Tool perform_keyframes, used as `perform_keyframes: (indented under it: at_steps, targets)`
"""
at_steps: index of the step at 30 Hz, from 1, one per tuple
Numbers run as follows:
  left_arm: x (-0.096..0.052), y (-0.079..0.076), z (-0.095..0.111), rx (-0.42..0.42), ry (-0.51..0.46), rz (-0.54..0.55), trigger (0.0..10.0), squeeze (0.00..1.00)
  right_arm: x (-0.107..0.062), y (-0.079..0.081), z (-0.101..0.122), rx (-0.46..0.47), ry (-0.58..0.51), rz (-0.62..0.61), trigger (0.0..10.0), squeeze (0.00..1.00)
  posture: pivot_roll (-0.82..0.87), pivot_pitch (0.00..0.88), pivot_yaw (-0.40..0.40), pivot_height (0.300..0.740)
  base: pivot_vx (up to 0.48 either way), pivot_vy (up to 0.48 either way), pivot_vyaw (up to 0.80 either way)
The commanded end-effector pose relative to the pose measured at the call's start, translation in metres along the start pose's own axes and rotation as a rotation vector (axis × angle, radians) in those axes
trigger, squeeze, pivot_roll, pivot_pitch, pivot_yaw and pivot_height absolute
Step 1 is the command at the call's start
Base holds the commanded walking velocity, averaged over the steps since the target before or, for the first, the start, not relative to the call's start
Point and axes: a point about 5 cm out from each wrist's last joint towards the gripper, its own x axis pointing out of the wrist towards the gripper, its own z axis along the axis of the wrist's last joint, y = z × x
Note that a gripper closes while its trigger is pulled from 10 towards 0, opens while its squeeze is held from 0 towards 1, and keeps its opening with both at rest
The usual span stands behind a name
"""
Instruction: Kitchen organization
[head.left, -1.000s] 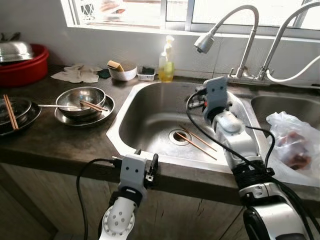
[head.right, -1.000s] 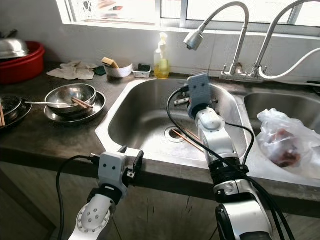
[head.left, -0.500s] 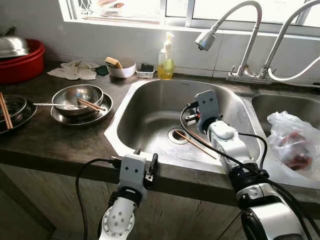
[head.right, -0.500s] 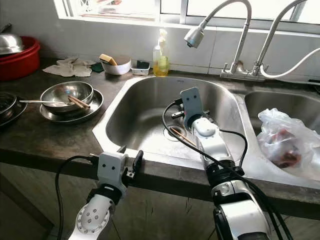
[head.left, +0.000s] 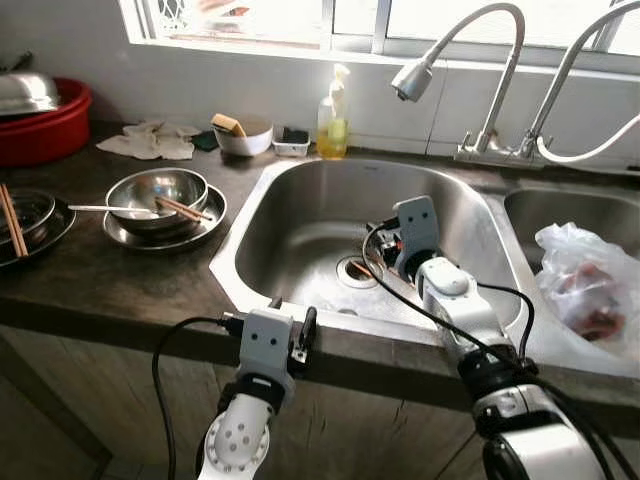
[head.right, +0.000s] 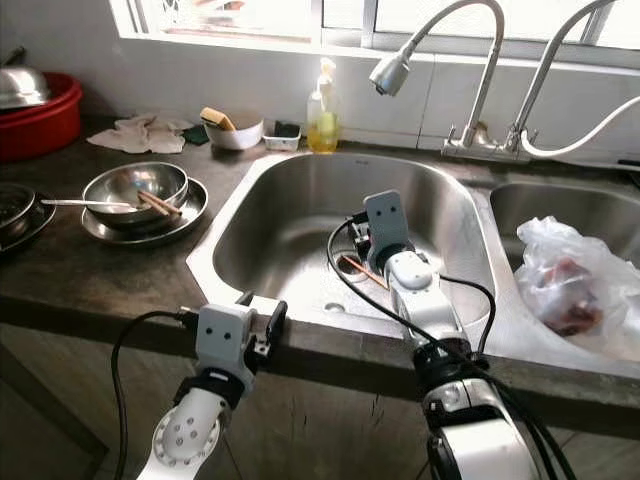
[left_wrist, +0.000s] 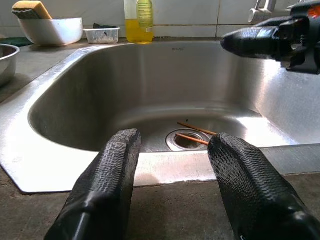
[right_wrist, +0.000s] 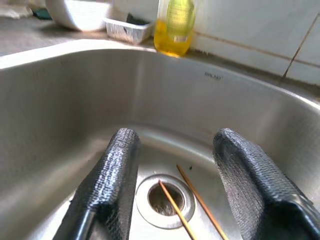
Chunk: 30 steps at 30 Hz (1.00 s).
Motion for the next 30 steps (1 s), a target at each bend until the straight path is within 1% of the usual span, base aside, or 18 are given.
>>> perform_keyframes:
  at_steps: [1,3,5,8,10,11,12,13,15,16,17,18,20,22,23,27,29,30]
  targets:
    - [0.001,0.001,0.003,0.008,-0.004,0.005,10.0,0.0,-0.004,-0.003,0.011,0.022,-0.071,-0.017,10.0,0.0,0.11,0.01,-0.067,0.74,0.0,0.0,0.0]
    - [0.001,0.001,0.003,0.008,-0.004,0.006,10.0,0.0,-0.006,-0.002,0.012,0.032,-0.085,-0.016,10.0,0.0,0.11,0.01,-0.067,0.74,0.0,0.0,0.0]
    - [0.001,0.001,0.003,0.008,-0.007,0.006,10.0,0.0,-0.015,-0.001,0.017,0.035,-0.14,-0.045,10.0,0.0,0.1,0.002,-0.067,0.74,0.0,0.0,0.0]
    - [0.001,0.001,0.004,0.008,-0.011,0.007,10.0,0.0,-0.02,-0.001,0.018,0.031,-0.153,-0.057,10.0,0.0,0.1,0.002,-0.067,0.74,0.0,0.0,0.0]
    - [0.002,0.002,0.004,0.007,-0.014,0.005,10.0,0.0,-0.034,0.002,0.02,0.019,-0.18,-0.092,10.0,0.0,0.07,0.0,-0.049,0.74,0.0,0.0,0.0]
    - [0.002,0.002,0.004,0.007,-0.014,0.005,10.0,0.0,-0.034,0.002,0.02,0.019,-0.18,-0.092,10.0,0.0,0.07,0.0,-0.049,0.74,0.0,0.0,0.0]
    - [0.003,0.002,0.004,0.005,-0.016,-0.007,10.0,0.0,-0.047,0.001,0.02,0.06,-0.201,-0.1,10.0,0.0,0.06,0.0,-0.04,0.74,0.0,0.0,0.0]
    - [0.003,0.002,0.004,0.005,-0.016,-0.007,10.0,0.0,-0.047,0.001,0.02,0.06,-0.201,-0.1,10.0,0.0,0.06,0.0,-0.04,0.74,0.0,0.0,0.0]
    - [0.004,0.001,0.004,0.002,-0.019,-0.015,10.0,0.0,-0.057,-0.002,0.019,0.102,-0.215,-0.092,10.0,0.0,0.05,0.0,-0.034,0.74,0.0,0.0,0.0]
    - [0.004,0.001,0.004,0.002,-0.02,-0.016,10.0,0.0,-0.061,-0.003,0.02,0.092,-0.237,-0.104,10.0,0.0,0.05,0.0,-0.033,0.74,0.0,0.0,0.0]
    - [0.004,0.002,0.005,0.0,-0.022,-0.016,10.0,0.0,-0.069,-0.005,0.021,0.078,-0.275,-0.117,10.0,0.0,0.05,0.0,-0.029,0.74,0.0,0.0,0.0]
    - [0.004,0.003,0.005,0.0,-0.023,-0.016,10.0,0.0,-0.071,-0.005,0.021,0.075,-0.284,-0.119,10.0,0.0,0.05,0.0,-0.029,0.74,0.0,0.0,0.0]
    - [0.004,0.005,0.006,-0.003,-0.024,-0.011,10.0,0.0,-0.079,-0.006,0.017,0.091,-0.277,-0.135,10.0,0.0,0.05,0.0,-0.026,0.74,0.0,0.0,0.0]
    - [0.003,0.006,0.006,-0.005,-0.023,-0.009,10.0,0.0,-0.086,-0.003,0.012,0.139,-0.255,-0.141,10.0,0.0,0.04,0.0,-0.02,0.74,0.0,0.0,0.0]
    - [0.003,0.006,0.006,-0.005,-0.023,-0.009,10.0,0.0,-0.086,-0.003,0.012,0.139,-0.255,-0.141,10.0,0.0,0.04,0.0,-0.02,0.74,0.0,0.0,0.0]
    - [0.0,0.008,0.005,-0.004,-0.021,-0.008,10.0,0.0,-0.102,0.003,0.007,0.122,-0.264,-0.172,10.0,0.0,0.04,0.0,-0.017,0.74,0.0,0.0,0.0]
    - [-0.001,0.008,0.006,-0.006,-0.02,-0.008,10.0,0.0,-0.104,0.004,0.005,0.116,-0.261,-0.178,10.0,0.0,0.04,0.0,-0.017,0.74,0.0,0.0,0.0]
    - [-0.003,0.008,0.005,-0.01,-0.016,-0.011,10.0,0.0,-0.109,0.008,-0.001,0.101,-0.208,-0.135,10.0,0.0,0.05,0.0,-0.016,0.74,0.0,0.0,0.0]
